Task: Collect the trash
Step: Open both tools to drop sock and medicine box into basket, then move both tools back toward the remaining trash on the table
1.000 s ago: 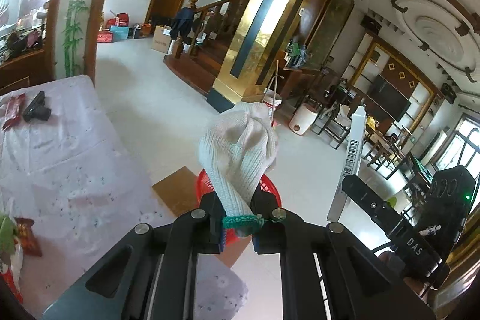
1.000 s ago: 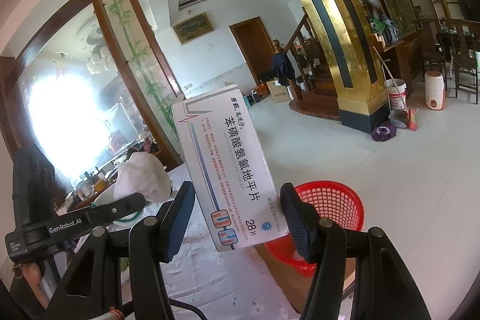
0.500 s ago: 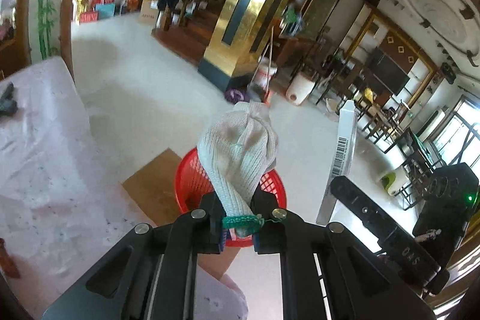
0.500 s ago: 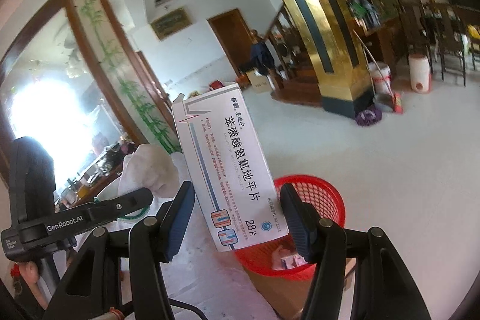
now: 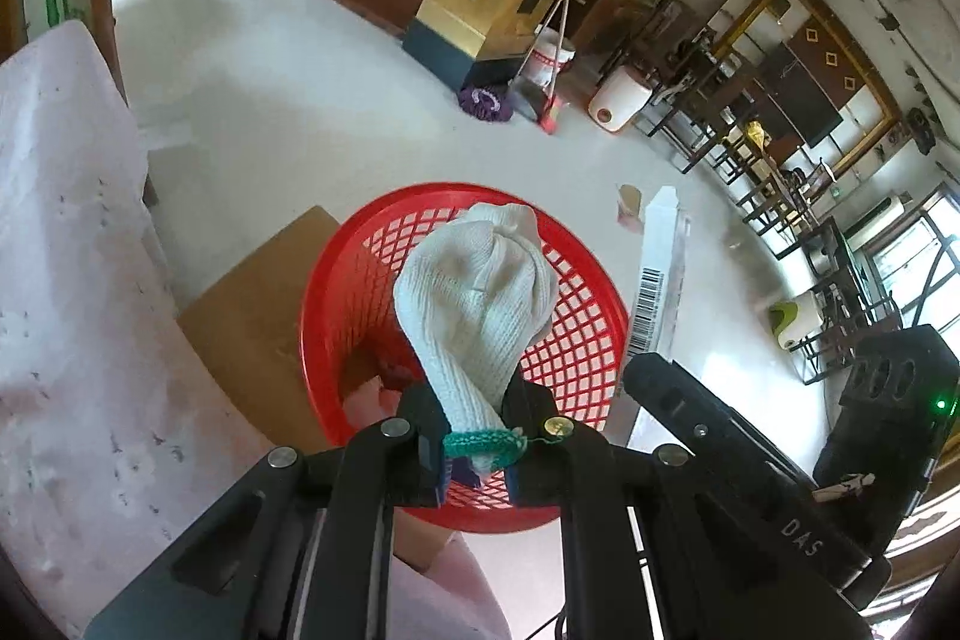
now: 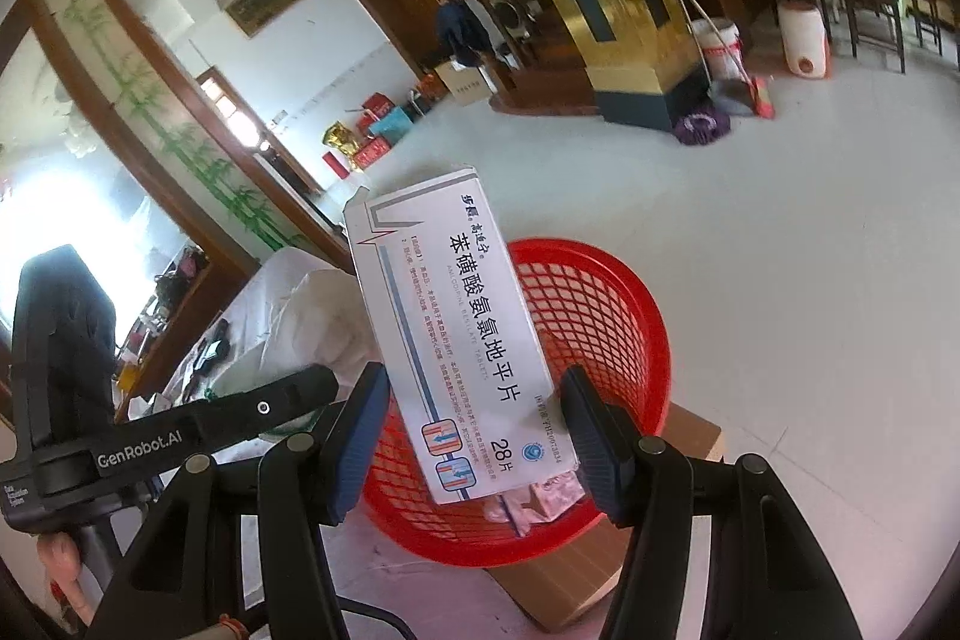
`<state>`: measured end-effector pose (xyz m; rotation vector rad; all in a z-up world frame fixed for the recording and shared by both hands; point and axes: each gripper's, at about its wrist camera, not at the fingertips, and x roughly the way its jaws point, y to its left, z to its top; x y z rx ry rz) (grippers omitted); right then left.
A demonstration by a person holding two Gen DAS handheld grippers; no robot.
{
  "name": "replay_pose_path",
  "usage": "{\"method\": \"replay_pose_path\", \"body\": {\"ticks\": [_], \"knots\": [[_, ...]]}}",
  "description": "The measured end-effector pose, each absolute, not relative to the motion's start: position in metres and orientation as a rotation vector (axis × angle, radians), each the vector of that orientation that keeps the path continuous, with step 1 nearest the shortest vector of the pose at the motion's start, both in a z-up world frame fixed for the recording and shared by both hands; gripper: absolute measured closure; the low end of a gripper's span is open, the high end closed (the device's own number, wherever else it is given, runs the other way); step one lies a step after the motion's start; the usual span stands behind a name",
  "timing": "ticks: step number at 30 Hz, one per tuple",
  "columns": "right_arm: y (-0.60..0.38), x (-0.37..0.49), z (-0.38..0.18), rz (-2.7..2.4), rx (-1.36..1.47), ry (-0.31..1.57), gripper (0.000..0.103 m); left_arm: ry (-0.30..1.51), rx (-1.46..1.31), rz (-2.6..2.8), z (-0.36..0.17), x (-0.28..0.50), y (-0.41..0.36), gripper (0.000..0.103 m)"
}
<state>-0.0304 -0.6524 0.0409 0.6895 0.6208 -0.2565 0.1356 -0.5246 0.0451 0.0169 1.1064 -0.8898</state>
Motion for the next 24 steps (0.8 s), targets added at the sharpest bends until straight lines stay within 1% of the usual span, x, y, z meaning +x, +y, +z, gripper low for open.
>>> {"method": "replay_pose_path", "body": {"ticks": [4, 5, 6, 7, 8, 12, 16, 19, 20, 23, 24], "knots": [[-0.657, -0.029, 0.036, -0.253, 0.701, 0.621, 0.039, 1.137, 0.004, -0.891, 0.037, 0.14, -0.529, 0.091], [-0.659, -0.029, 0.036, -0.252, 0.704, 0.614, 0.038, 1.138, 0.007, -0.889, 0.038, 0.139, -0.531, 0.082], [-0.661, -0.031, 0.036, -0.258, 0.711, 0.604, 0.038, 1.141, 0.005, -0.889, 0.039, 0.142, -0.532, 0.067], [-0.662, -0.032, 0.035, -0.265, 0.719, 0.596, 0.038, 1.137, -0.004, -0.889, 0.039, 0.143, -0.53, 0.06], [-0.664, -0.034, 0.035, -0.263, 0.732, 0.588, 0.035, 1.125, -0.014, -0.885, 0.04, 0.142, -0.528, 0.054], [-0.666, -0.043, 0.04, -0.26, 0.764, 0.554, 0.033, 1.114, -0.026, -0.902, 0.049, 0.135, -0.515, 0.053], [-0.656, -0.056, 0.054, -0.256, 0.759, 0.527, 0.032, 1.068, -0.042, -0.89, 0.066, 0.12, -0.485, 0.053], [-0.635, -0.067, 0.074, -0.222, 0.739, 0.495, 0.032, 1.007, -0.053, -0.854, 0.088, 0.101, -0.444, 0.048], [-0.626, -0.07, 0.081, -0.208, 0.727, 0.486, 0.03, 0.981, -0.055, -0.835, 0.096, 0.095, -0.428, 0.043], [-0.59, -0.08, 0.106, -0.136, 0.673, 0.447, 0.022, 0.882, -0.058, -0.758, 0.119, 0.073, -0.373, 0.037], [-0.574, -0.082, 0.115, -0.104, 0.651, 0.437, 0.021, 0.855, -0.056, -0.727, 0.125, 0.065, -0.356, 0.035]]}}
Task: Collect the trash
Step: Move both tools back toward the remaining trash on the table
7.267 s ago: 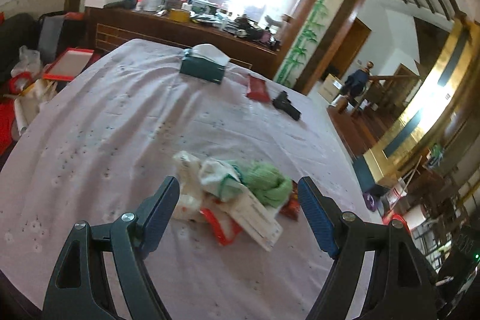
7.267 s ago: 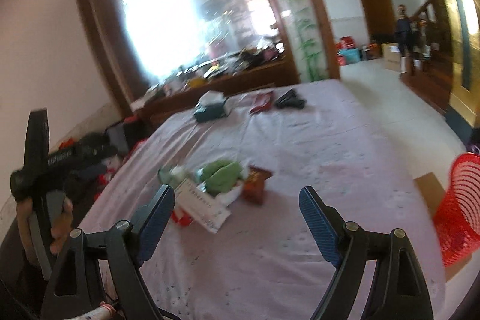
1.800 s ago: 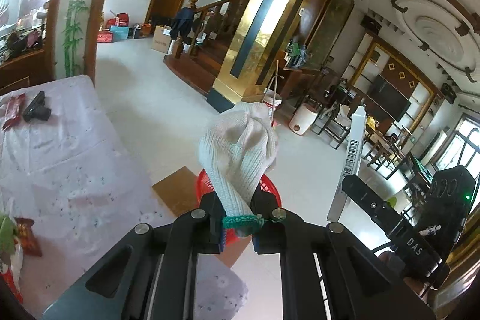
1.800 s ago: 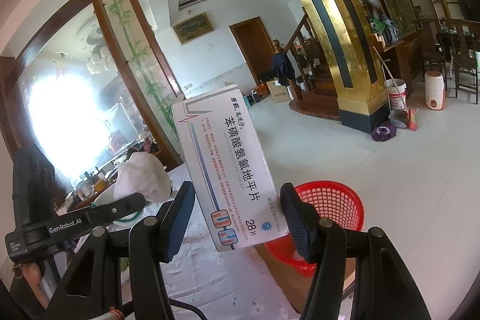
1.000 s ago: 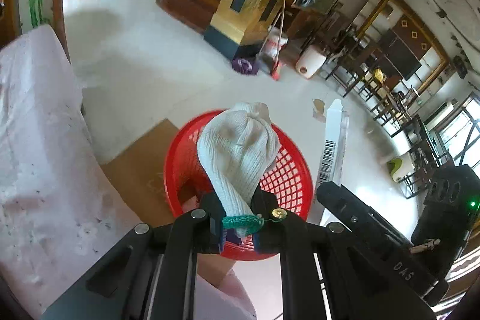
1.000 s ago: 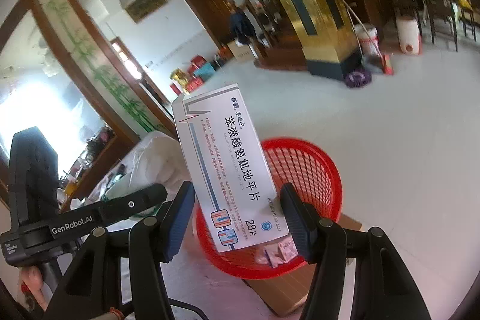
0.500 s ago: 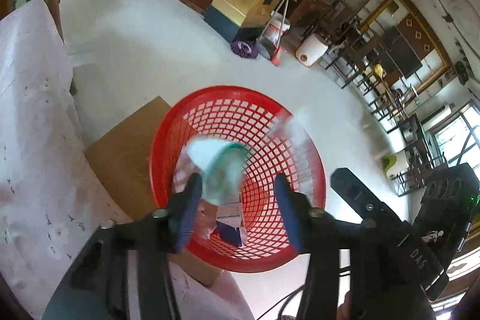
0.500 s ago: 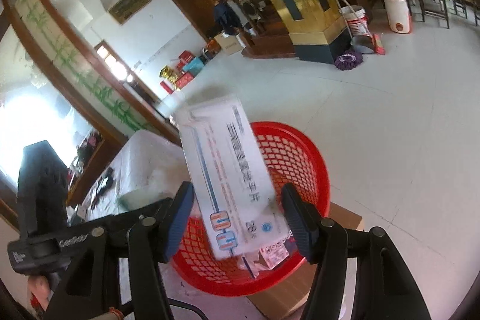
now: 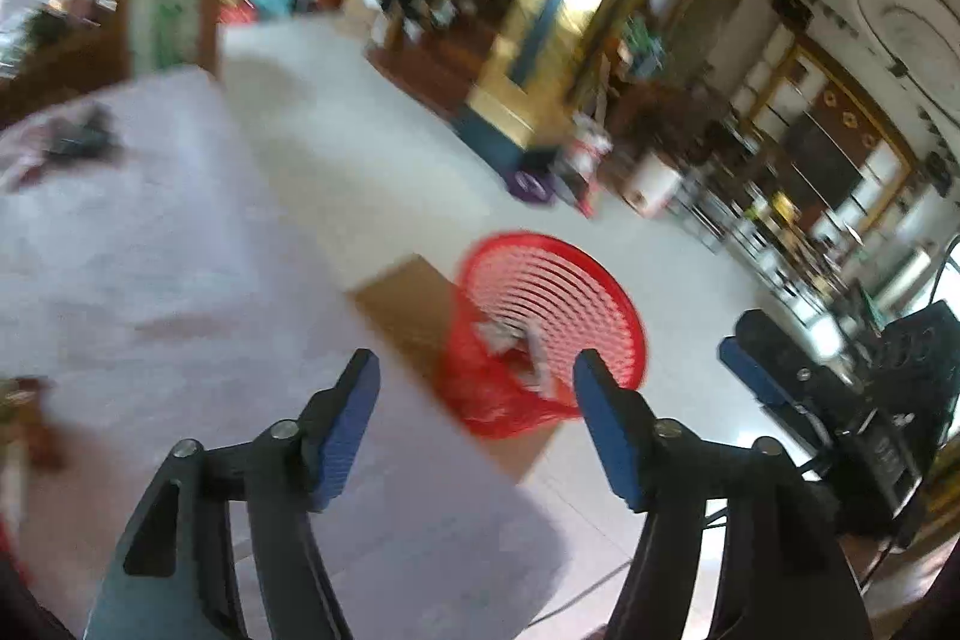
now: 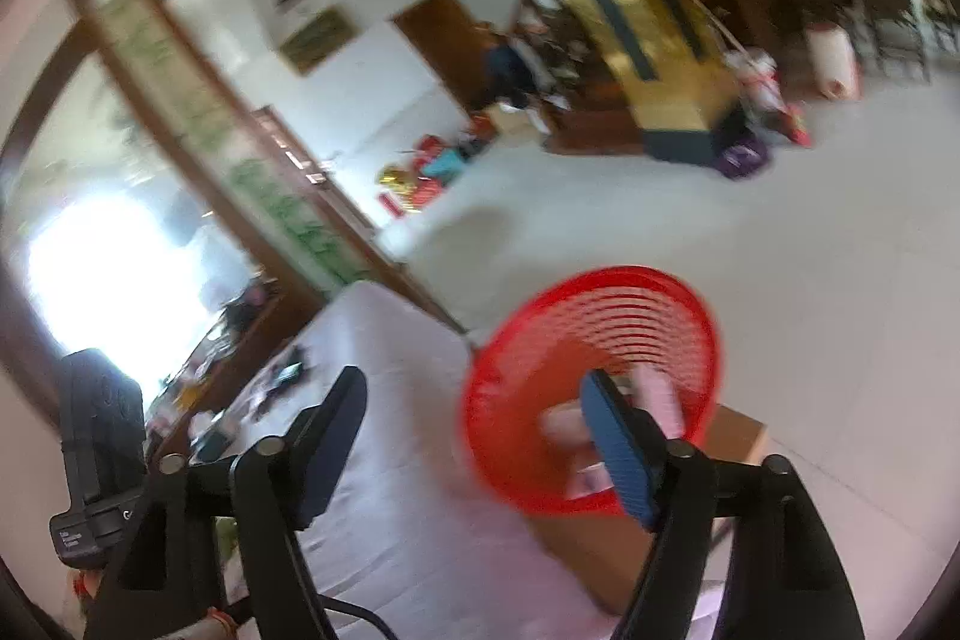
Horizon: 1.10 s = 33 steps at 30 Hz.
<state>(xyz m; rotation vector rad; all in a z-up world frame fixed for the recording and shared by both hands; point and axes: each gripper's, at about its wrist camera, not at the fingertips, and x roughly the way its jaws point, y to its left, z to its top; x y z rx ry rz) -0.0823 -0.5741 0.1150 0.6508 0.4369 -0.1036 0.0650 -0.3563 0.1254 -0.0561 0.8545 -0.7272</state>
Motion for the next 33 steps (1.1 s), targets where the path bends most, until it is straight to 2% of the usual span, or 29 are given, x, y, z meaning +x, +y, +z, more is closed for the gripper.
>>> {"method": "replay_pose_path", "body": {"ticks": [9, 17, 23, 33], "knots": [[-0.458, -0.084, 0.156, 0.11, 0.513, 0.421, 0.016, 0.675, -0.129, -0.405, 0.151, 0.008, -0.172, 0.033], [-0.377, -0.057, 0.142, 0.253, 0.451, 0.52, 0.016, 0.668, -0.263, -0.157, 0.129, -0.008, -0.022, 0.033], [-0.329, -0.032, 0.131, 0.324, 0.409, 0.575, 0.016, 0.666, -0.289, -0.091, 0.121, -0.013, 0.029, 0.033], [-0.271, 0.018, 0.11, 0.379, 0.367, 0.661, 0.016, 0.724, -0.241, -0.22, 0.097, 0.006, 0.03, 0.033]]}}
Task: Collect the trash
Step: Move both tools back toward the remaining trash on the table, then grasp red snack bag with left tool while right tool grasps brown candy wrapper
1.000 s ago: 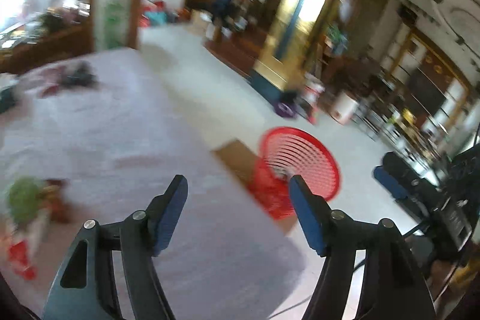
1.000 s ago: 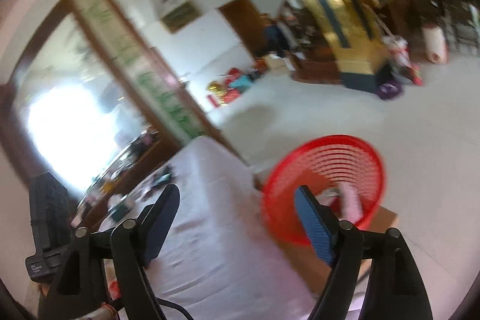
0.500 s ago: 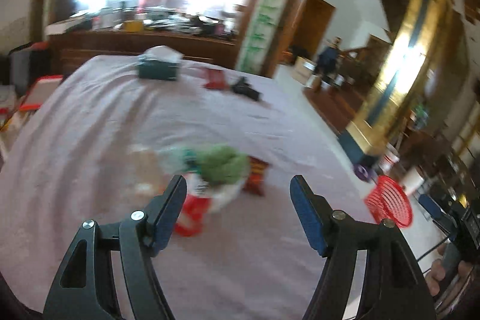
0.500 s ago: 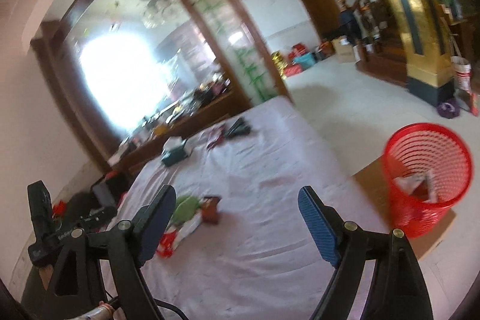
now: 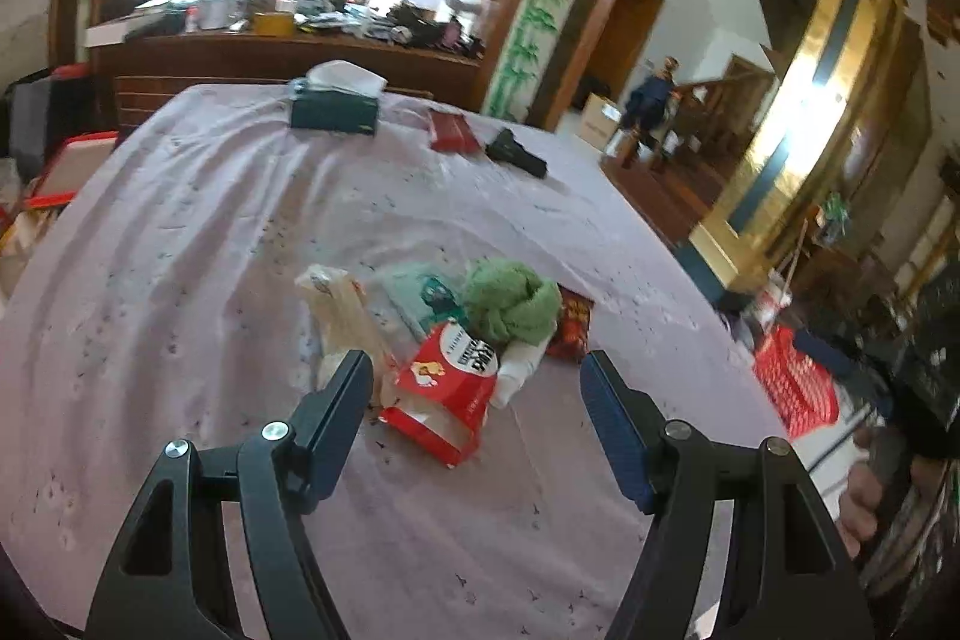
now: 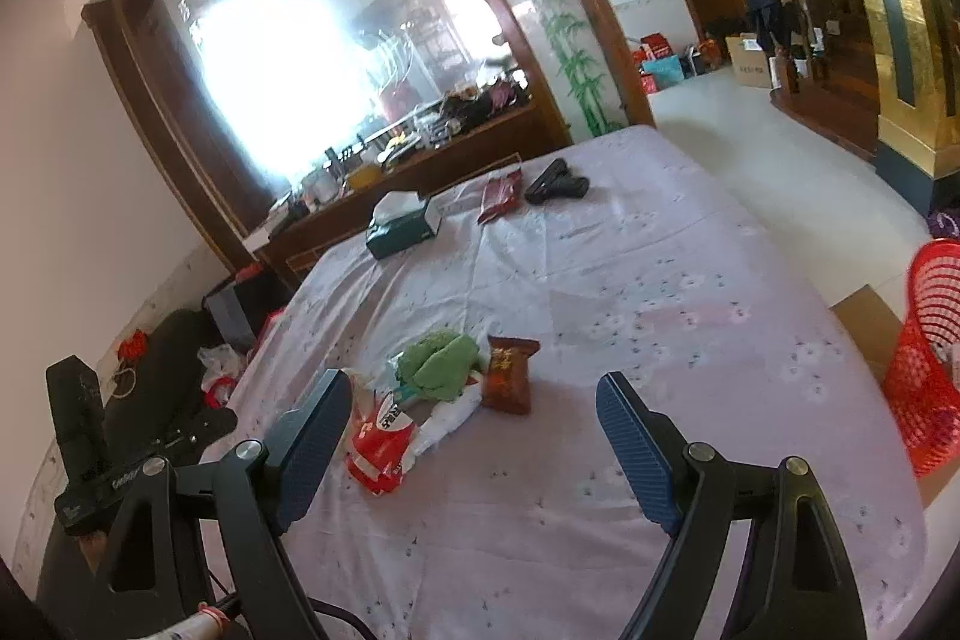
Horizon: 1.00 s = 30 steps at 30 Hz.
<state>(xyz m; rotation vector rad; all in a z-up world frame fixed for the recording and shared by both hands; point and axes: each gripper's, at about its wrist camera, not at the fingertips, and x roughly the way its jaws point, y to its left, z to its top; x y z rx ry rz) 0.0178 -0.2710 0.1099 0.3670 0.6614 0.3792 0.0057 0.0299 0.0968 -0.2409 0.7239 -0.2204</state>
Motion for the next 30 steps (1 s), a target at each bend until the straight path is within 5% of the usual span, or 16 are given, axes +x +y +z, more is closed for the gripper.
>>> {"method": "replay_pose_path", "body": {"ticks": [13, 25, 28, 30], "knots": [[-0.239, 0.107, 0.041, 0.37, 0.399, 0.857, 0.018, 0.941, -0.16, -0.332, 0.02, 0.082, -0.002, 0.033], [-0.209, 0.165, -0.023, 0.384, 0.41, 1.024, 0.045, 1.029, -0.132, -0.284, -0.008, 0.105, -0.001, 0.033], [-0.207, 0.165, -0.026, 0.372, 0.391, 1.027, 0.064, 1.033, -0.104, -0.289, -0.008, 0.103, -0.005, 0.033], [-0.208, 0.164, -0.026, 0.382, 0.404, 1.024, 0.065, 1.033, -0.089, -0.284, -0.01, 0.102, -0.007, 0.033]]}}
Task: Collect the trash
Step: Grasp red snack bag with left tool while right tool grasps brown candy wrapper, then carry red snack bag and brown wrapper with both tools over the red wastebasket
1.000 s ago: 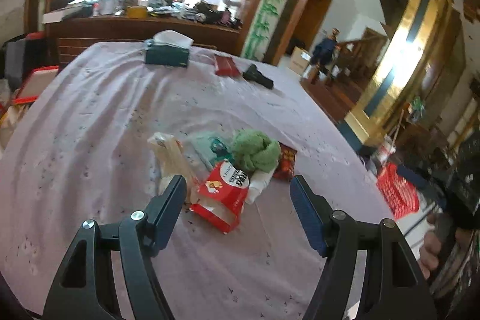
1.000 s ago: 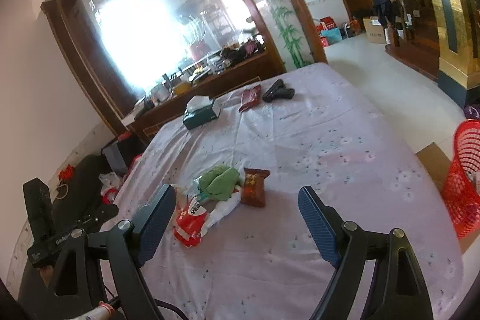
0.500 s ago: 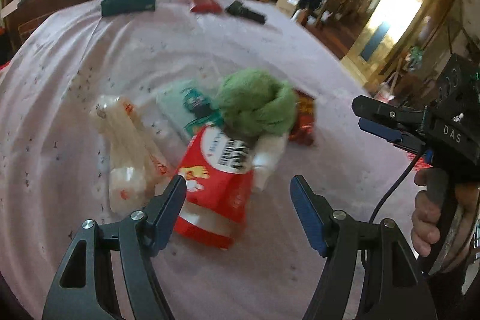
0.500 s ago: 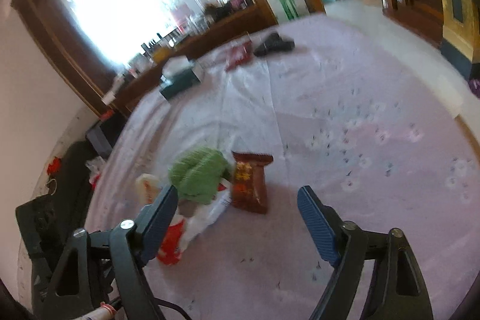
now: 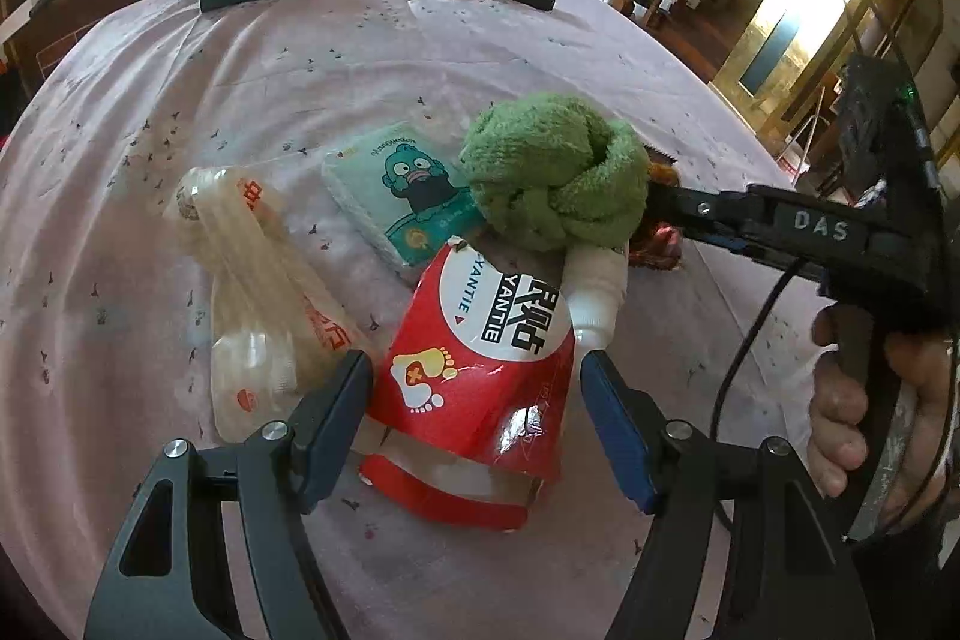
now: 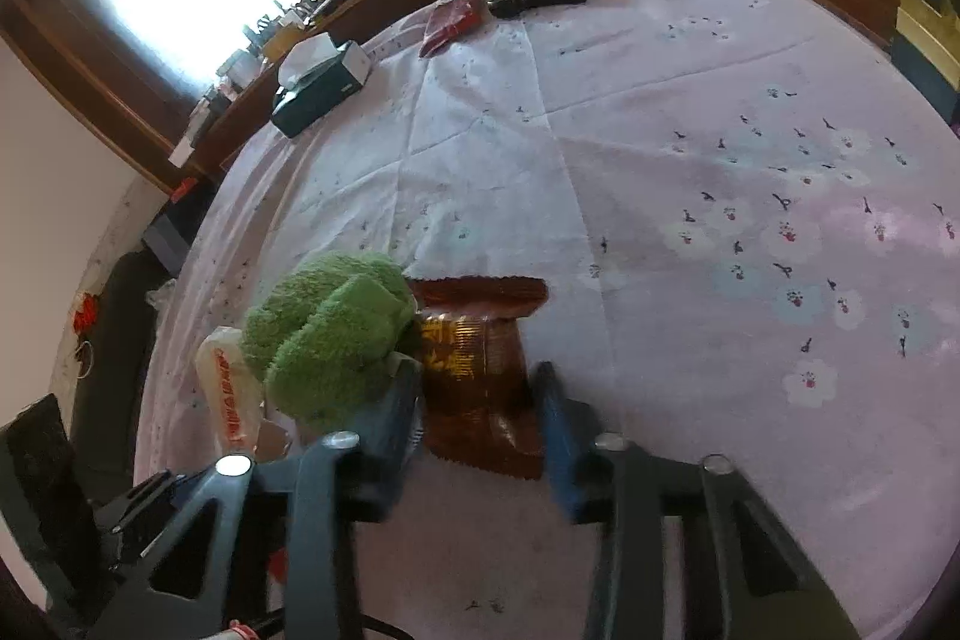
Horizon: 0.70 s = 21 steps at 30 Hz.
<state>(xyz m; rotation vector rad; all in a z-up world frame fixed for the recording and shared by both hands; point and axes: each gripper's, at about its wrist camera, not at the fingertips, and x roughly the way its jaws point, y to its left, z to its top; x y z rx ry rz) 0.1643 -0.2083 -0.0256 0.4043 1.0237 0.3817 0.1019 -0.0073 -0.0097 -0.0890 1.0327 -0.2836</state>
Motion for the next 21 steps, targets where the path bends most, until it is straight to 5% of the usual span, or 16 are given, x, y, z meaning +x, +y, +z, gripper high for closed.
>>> {"method": "replay_pose_path", "body": {"ticks": [9, 21], "knots": [[-0.235, 0.118, -0.006, 0.407, 0.447, 0.915, 0.07, 1.031, -0.13, -0.272, -0.007, 0.09, 0.004, 0.046], [-0.275, 0.029, 0.04, 0.394, 0.439, 0.793, 0.069, 0.856, -0.233, -0.282, 0.056, 0.036, 0.002, 0.046]]}}
